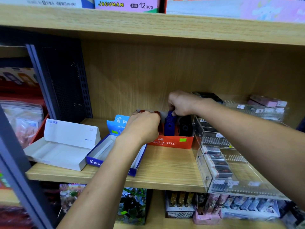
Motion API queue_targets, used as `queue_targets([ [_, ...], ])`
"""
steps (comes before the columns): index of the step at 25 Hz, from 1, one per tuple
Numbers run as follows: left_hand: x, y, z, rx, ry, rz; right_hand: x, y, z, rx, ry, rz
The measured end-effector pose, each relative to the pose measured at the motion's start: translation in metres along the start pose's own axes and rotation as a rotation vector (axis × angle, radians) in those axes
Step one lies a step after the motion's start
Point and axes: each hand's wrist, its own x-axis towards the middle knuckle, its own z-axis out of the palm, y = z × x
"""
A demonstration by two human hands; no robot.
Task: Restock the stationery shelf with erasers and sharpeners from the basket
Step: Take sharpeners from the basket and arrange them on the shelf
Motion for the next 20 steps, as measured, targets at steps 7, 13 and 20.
queue_targets([
  [7,-0.001,-0.001,0.002,0.012,0.016,0.007,0.000,-0.002,-0.007,-0.035,-0.015,-0.041],
  [13,0.001,-0.004,0.006,-0.008,0.026,0.026,0.004,-0.006,-0.003,-0.043,-0.082,-0.065],
  [20,0.000,-0.005,0.007,-0.038,0.038,0.045,-0.009,-0.013,-0.007,0.024,-0.163,-0.013],
])
